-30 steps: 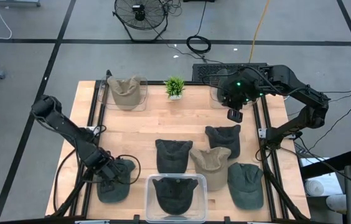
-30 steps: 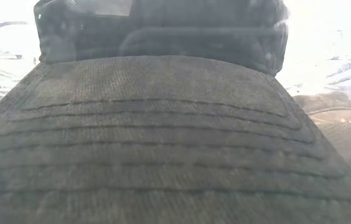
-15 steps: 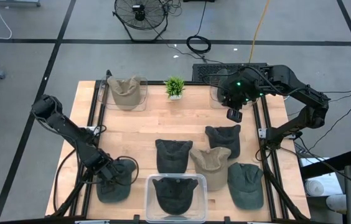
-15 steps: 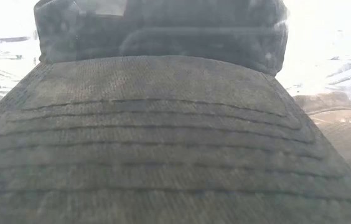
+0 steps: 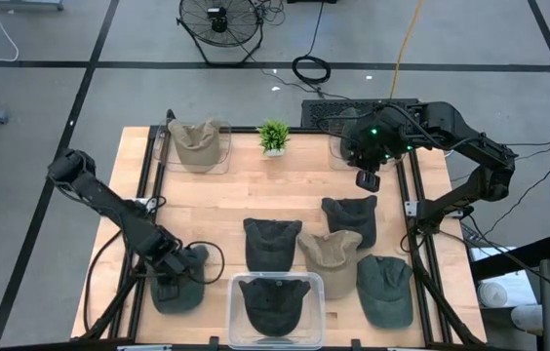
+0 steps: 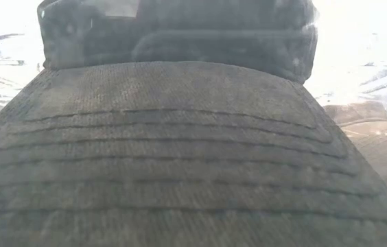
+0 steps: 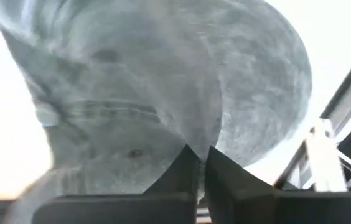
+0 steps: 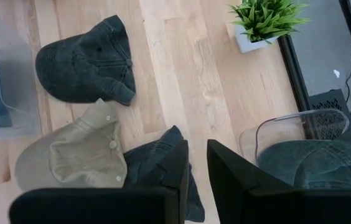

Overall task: Pick & Place hat
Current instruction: Put the left dark gray cap into the right transparent bin

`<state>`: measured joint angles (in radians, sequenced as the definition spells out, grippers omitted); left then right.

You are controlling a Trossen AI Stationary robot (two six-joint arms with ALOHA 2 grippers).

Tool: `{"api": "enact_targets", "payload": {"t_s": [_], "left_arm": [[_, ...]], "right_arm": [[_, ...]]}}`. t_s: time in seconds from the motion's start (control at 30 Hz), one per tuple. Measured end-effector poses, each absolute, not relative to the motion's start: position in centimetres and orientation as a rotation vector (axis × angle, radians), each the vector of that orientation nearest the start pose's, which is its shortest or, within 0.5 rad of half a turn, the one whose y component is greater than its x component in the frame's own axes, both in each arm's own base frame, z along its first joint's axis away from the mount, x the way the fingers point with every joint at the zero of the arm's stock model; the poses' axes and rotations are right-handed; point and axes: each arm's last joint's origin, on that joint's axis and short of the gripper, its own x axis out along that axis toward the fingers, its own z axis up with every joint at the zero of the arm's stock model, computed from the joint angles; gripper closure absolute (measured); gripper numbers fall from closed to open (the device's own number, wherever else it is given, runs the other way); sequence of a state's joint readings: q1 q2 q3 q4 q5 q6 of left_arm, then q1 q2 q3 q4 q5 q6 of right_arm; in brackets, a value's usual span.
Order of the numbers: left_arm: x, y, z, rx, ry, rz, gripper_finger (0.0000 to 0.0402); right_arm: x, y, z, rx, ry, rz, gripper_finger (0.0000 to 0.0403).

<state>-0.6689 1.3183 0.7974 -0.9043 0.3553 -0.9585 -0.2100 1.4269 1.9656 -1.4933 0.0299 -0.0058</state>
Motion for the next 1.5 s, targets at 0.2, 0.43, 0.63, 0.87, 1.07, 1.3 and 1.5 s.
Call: {"api": "enact_targets", "payload": {"t_s": [0.2, 0.43, 0.63, 0.87, 1.07, 1.3, 1.5], "left_arm": [[16.9, -12.0, 25.2, -0.366, 1.665, -0.069, 0.0393], [18.9, -8.3, 31.5, -0.211, 1.503, -0.029, 0.0395], [20.4, -4.0, 34.8, -0.145, 1.343, 0.048, 0.0391], [23.8, 0.2, 35.7, -0.072, 1.228, 0.058, 0.0393], [28.3, 3.4, 33.2, 0.055, 1.272, 0.009, 0.0394], [33.8, 7.8, 28.2, 0.103, 1.327, 0.002, 0.0394], [36.6, 10.2, 24.1, 0.081, 1.393, 0.009, 0.0379]], "right_arm": [[21.4, -4.7, 46.5, 0.046, 0.931, -0.203, 0.0353], [22.2, -4.8, 47.1, 0.011, 0.827, -0.199, 0.0353], [22.2, -4.8, 47.1, 0.011, 0.834, -0.197, 0.0353], [22.2, -4.8, 47.1, 0.026, 0.827, -0.202, 0.0353], [22.2, -4.8, 47.1, 0.086, 0.819, -0.230, 0.0353], [22.4, -4.9, 47.0, 0.145, 0.804, -0.256, 0.0353], [23.0, -5.0, 45.4, 0.208, 0.854, -0.278, 0.0353]]}}
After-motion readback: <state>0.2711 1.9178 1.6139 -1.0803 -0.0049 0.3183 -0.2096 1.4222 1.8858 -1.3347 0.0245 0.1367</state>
